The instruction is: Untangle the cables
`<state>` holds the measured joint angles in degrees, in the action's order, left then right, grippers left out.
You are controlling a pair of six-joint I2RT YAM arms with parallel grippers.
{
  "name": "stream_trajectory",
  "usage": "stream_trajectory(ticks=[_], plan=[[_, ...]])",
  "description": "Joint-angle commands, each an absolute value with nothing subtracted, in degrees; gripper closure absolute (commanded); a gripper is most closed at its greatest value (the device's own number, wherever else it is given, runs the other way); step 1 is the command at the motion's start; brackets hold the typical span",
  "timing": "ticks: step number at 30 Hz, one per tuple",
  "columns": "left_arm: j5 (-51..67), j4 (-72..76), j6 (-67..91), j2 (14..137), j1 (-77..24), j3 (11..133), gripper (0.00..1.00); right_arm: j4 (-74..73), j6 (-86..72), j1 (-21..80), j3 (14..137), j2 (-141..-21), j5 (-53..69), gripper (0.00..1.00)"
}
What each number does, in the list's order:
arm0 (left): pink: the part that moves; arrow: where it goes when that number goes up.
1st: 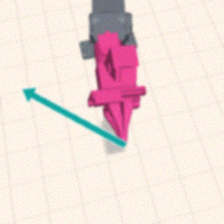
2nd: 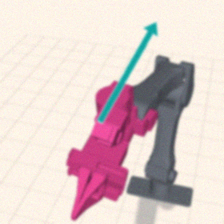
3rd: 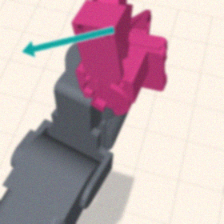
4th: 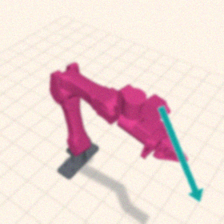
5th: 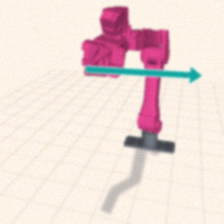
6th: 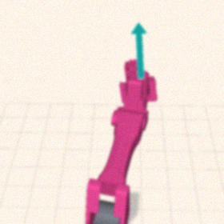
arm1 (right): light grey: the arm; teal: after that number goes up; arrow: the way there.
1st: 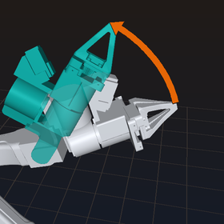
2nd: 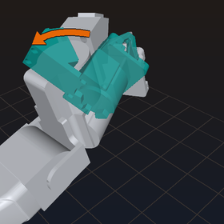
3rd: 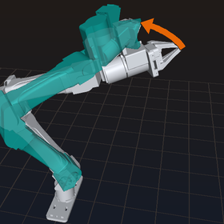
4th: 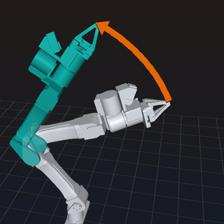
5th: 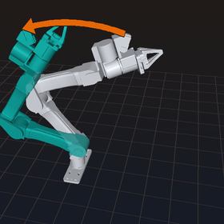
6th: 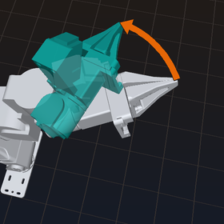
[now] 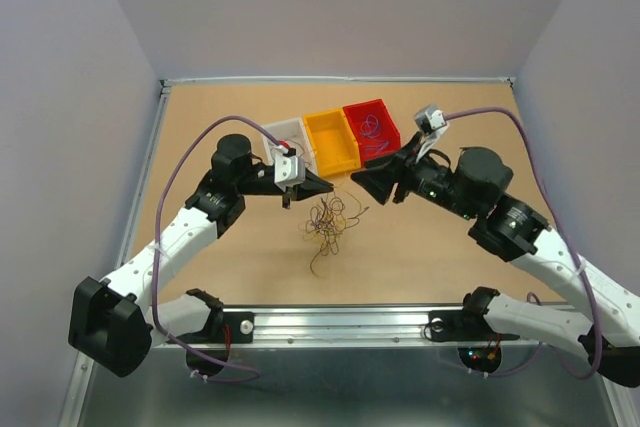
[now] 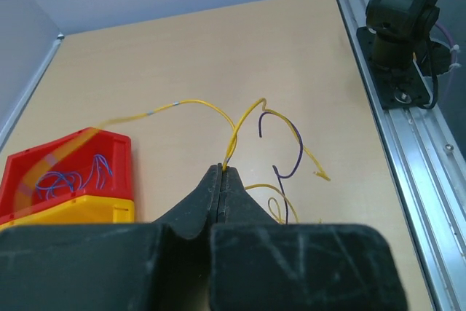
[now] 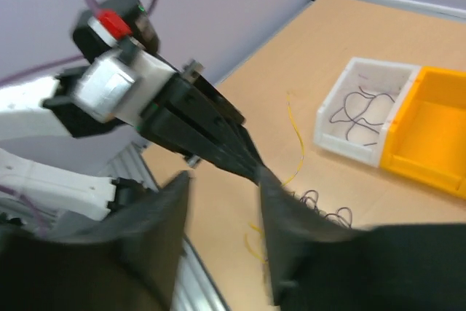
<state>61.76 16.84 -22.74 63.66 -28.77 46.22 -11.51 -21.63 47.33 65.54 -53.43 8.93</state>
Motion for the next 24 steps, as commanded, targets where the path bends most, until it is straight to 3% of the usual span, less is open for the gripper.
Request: stream_trajectory(ticks=[1,4,9,11,14,15,17,18,19,21,22,24], plan=[[64.7,17.5,-21.2,62.5,-28.9,48.9,1.0,-2.6,-18.1,47.5,54.7,-54.0,6.3,0.36],[65.6,17.4,-20.7,61.9,-28.9,48.8,1.0,3.1,-15.7,47.5,47.5,-54.8,6.3,0.11],[65.6,16.2,-20.7,59.9,-28.8,48.6,1.0,9.2,-13.0,47.5,42.7,-57.9,9.7,0.11],[64.7,16.2,-20.4,58.5,-28.7,48.5,1.0,10.9,-12.8,47.5,41.6,-59.1,11.1,0.15],[62.0,16.1,-19.9,56.9,-28.2,48.1,1.0,11.9,-12.9,47.5,40.3,-61.2,12.3,0.31],[60.8,16.5,-19.3,56.1,-27.9,47.6,1.0,12.0,-13.0,47.5,40.2,-61.7,12.2,0.45],[57.1,18.3,-17.7,55.3,-27.2,46.7,1.0,12.0,-13.7,47.5,40.0,-62.4,9.5,0.59],[55.2,19.9,-16.4,54.4,-26.3,45.7,1.0,12.0,-14.3,47.5,39.5,-62.3,7.9,0.73],[53.2,20.8,-15.5,54.0,-25.8,45.4,1.0,12.0,-14.7,47.5,39.1,-62.0,5.5,0.8],[45.6,23.3,-13.6,53.1,-24.4,44.7,1.0,12.0,-16.7,47.5,37.9,-59.7,-5.4,0.88],[43.4,24.2,-11.3,52.3,-22.3,44.2,1.0,12.0,-17.5,47.5,36.1,-58.7,-13.2,0.99],[43.1,27.2,-8.3,51.6,-19.3,43.7,1.0,12.0,-20.6,47.5,34.5,-55.2,-20.9,1.0]])
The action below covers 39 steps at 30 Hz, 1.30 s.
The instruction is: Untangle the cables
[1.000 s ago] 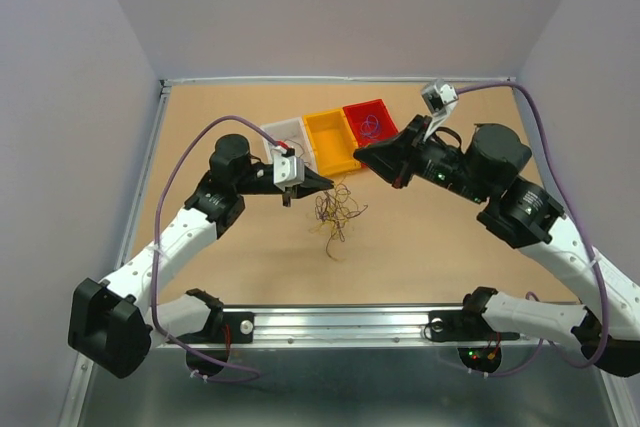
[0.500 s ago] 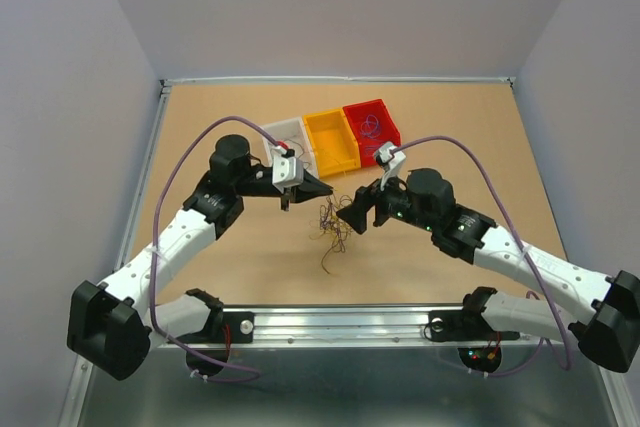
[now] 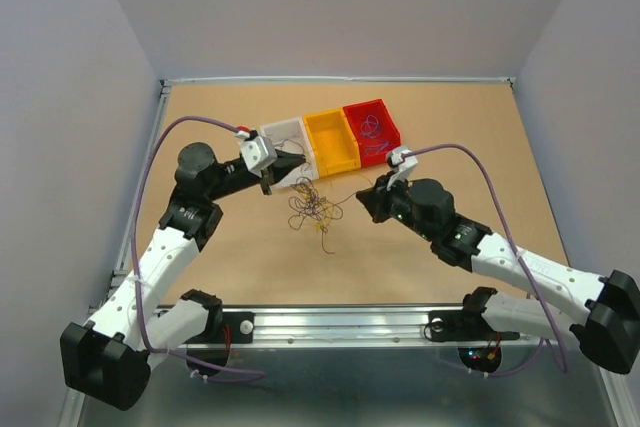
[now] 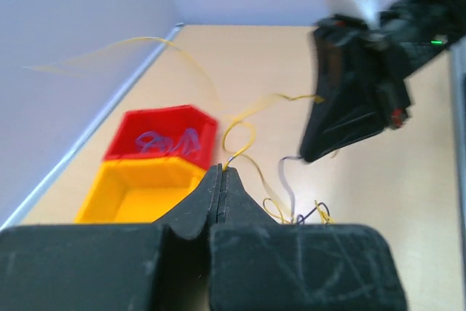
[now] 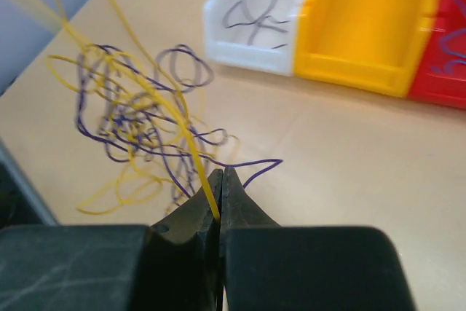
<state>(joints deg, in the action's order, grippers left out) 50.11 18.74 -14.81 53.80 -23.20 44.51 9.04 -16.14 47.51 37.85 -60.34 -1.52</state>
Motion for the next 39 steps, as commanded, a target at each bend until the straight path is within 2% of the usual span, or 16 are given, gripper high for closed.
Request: stream_trajectory(ticks=[1,3,8,18,29,31,34,35,39], plan=[[44.3,28.6,-5.3,51.0,-15.7,42.8,1.0,12.0,-21.6,47.5,32.9,-53.8,-24.3,0.99],[46.7,30.8,-3.6,50.5,-13.5,42.3,1.0,12.1,-23.7,47.5,31.5,-49.6,-32.1,0.99],[52.7,31.7,-2.7,51.0,-12.6,42.1,1.0,12.7,-24.5,47.5,28.7,-43.1,-37.2,0.99],[41.5,32.1,-0.6,51.0,-9.8,42.2,1.0,12.5,-23.4,47.5,24.8,-23.9,-49.9,0.99],[43.7,34.1,6.4,52.9,1.5,43.7,1.0,8.4,-20.8,47.4,24.6,-0.5,-66.3,0.99],[43.2,34.6,8.9,53.2,4.2,44.1,1.0,6.4,-22.4,47.4,25.8,-0.2,-68.3,0.99],[52.3,39.0,15.3,54.8,10.4,44.6,1.0,4.6,-24.0,47.5,25.9,-1.9,-67.3,0.99],[59.0,43.0,17.6,55.4,11.3,44.6,1.0,4.6,-24.1,47.5,25.9,-2.5,-66.3,0.99],[73.4,49.0,23.5,57.6,11.9,47.2,1.0,4.6,-22.4,47.5,26.5,-1.8,-63.9,0.99]])
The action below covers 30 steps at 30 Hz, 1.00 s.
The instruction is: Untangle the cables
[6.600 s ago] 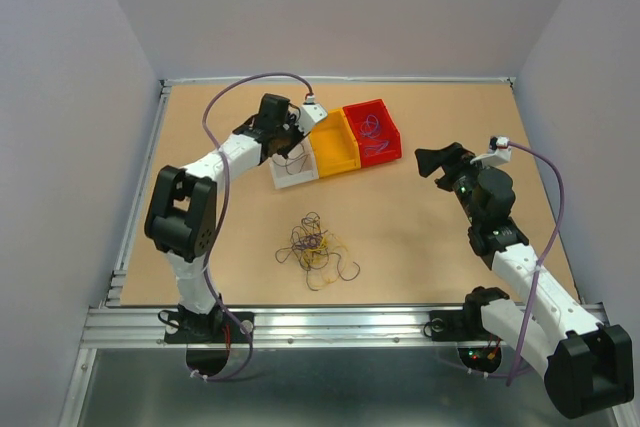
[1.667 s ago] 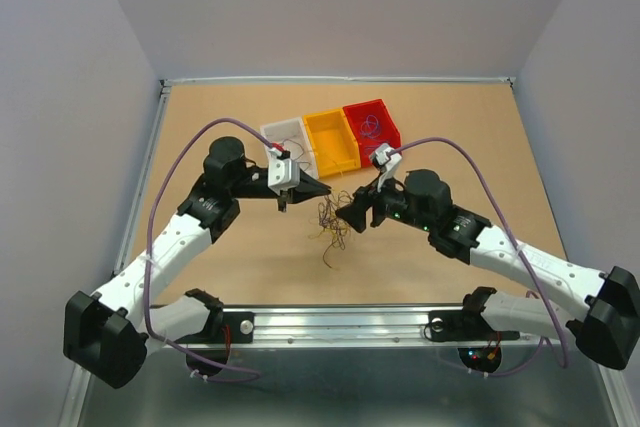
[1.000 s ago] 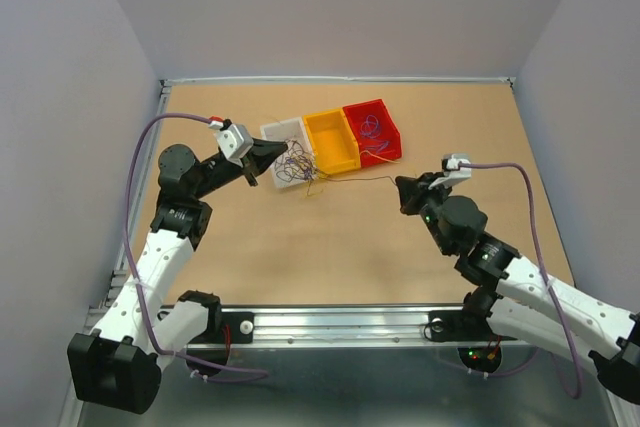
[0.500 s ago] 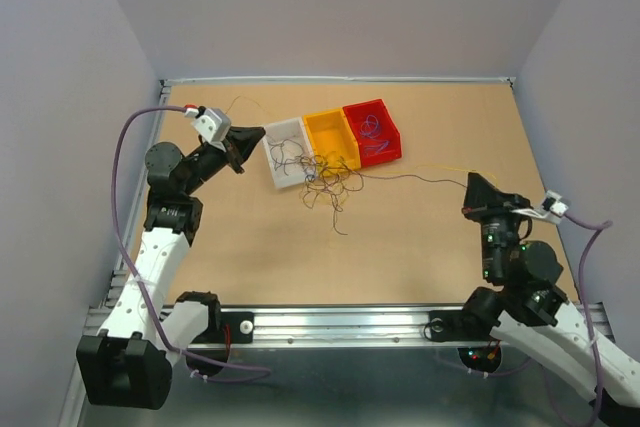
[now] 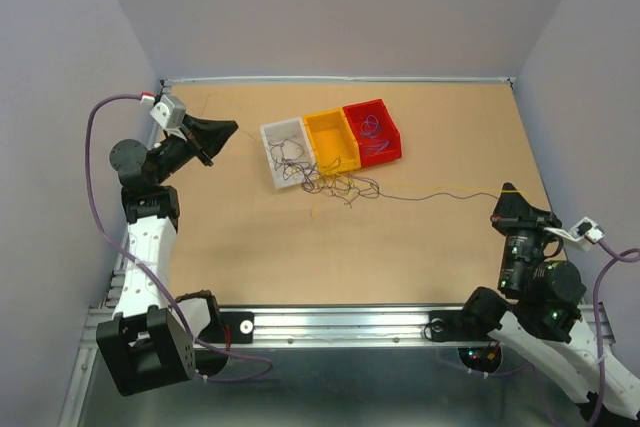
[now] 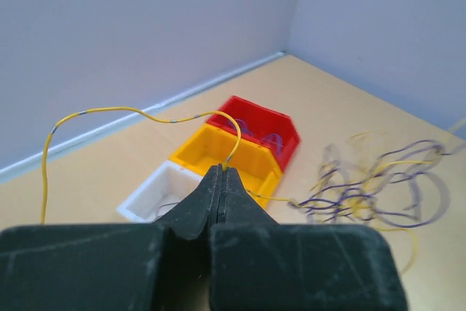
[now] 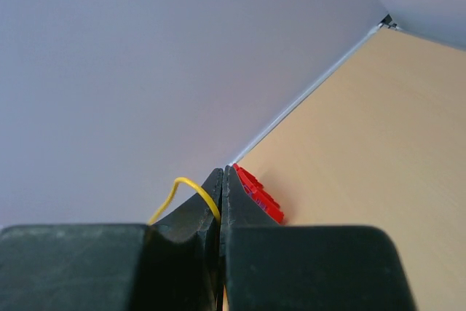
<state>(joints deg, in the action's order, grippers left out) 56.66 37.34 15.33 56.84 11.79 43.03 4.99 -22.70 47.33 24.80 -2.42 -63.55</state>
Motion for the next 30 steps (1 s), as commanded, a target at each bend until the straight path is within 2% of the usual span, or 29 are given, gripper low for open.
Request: stream_trajectory(ticks=[1,4,6,7,8,9,11,12,13,14,17,20,27,30], plan=[[75.4,51.0,26.9,57.7,11.9,47.6,1.0,4.6,-22.1,47.4,26.1,-1.2,-62.8,0.99],[80.2,53.3,26.9,55.1,10.7,47.5,1.0,6.0,-19.9,47.4,25.1,-1.0,-54.9,0.98],[81.8,53.3,24.7,52.7,7.9,46.5,1.0,9.7,-16.5,47.5,23.7,-2.4,-44.7,0.9],[82.3,53.3,23.9,49.7,6.6,45.4,1.0,11.3,-15.0,47.4,23.2,-5.3,-39.9,0.7],[82.6,53.3,22.9,48.2,3.5,44.7,1.0,14.8,-13.3,47.4,22.8,-7.5,-33.6,0.59],[82.7,53.1,21.5,45.1,2.0,43.7,1.0,15.9,-11.4,47.5,23.6,-15.5,-21.6,0.39],[82.6,51.8,19.5,42.6,0.2,43.4,1.0,14.6,-10.0,47.4,27.3,-26.4,-12.1,0.27],[82.6,50.1,17.8,41.4,-2.1,43.6,1.0,13.1,-9.4,47.5,31.7,-31.2,-3.6,0.2],[82.6,49.7,17.4,39.9,-2.8,44.2,1.0,13.2,-8.8,47.5,33.1,-39.9,-0.4,0.02],[82.2,49.5,17.4,39.3,-3.3,44.6,1.0,14.3,-8.7,47.5,33.8,-42.9,6.7,0.0],[81.2,48.7,18.2,38.8,-5.2,48.1,1.0,24.1,-9.4,47.5,31.3,-49.2,17.8,0.0],[80.3,48.5,20.6,40.5,-8.3,52.5,1.0,30.6,-10.2,47.5,29.7,-52.0,24.4,0.0],[73.1,48.5,24.0,45.8,-14.9,61.6,1.0,41.3,-12.2,50.2,30.7,-57.9,37.1,0.0],[71.9,48.5,25.1,48.2,-17.0,63.3,1.0,41.3,-9.9,54.1,31.7,-59.2,36.5,0.0]])
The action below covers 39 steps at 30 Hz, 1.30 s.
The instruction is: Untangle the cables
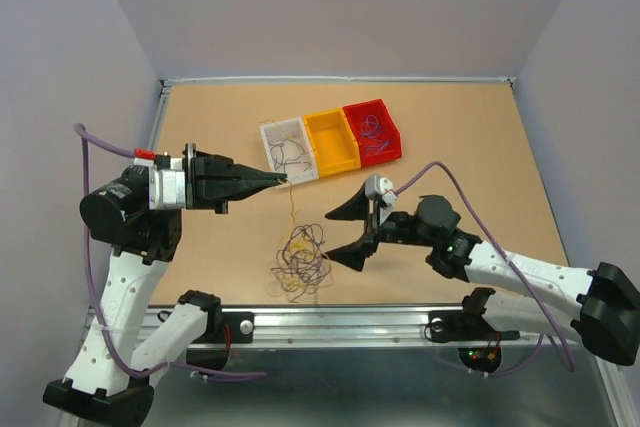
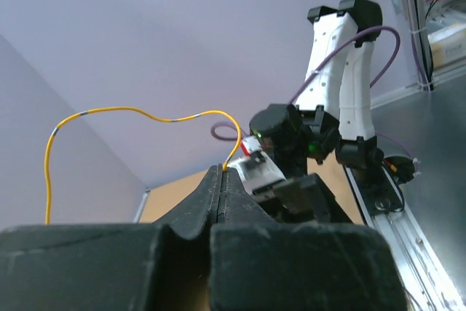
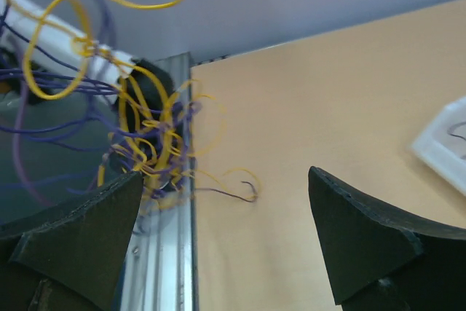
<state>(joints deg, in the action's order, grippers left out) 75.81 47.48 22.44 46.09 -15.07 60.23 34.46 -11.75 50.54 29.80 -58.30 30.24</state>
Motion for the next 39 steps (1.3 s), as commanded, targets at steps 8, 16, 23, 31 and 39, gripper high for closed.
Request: stream_trajectory(ticks=[8,16,23,31,39], plan=[[64.3,48.3,18.6,50.8,-25.3,60.9,1.0,39.6,-8.0,60.7,35.0,-67.9,28.9,0.16],[39.9,21.5,0.6,55.7,-26.1,81.9,1.0,35.9,-12.5,61.6,33.5,-69.8,-3.6,0.99],[-5.1,5.1,-3.2,60.9,-26.1,105.5,1.0,36.6,-26.7,58.7,23.5,-63.5,-42.7,0.99],[-17.0,8.5,-6.4,55.6,-26.1,105.7,1.0,33.1,-36.0,52.9,17.1,-50.2,-50.1,0.85],[9.6,13.4,-2.4,52.7,-26.1,96.9,1.0,32.0,-34.5,52.9,13.4,-39.6,-50.8,0.92]])
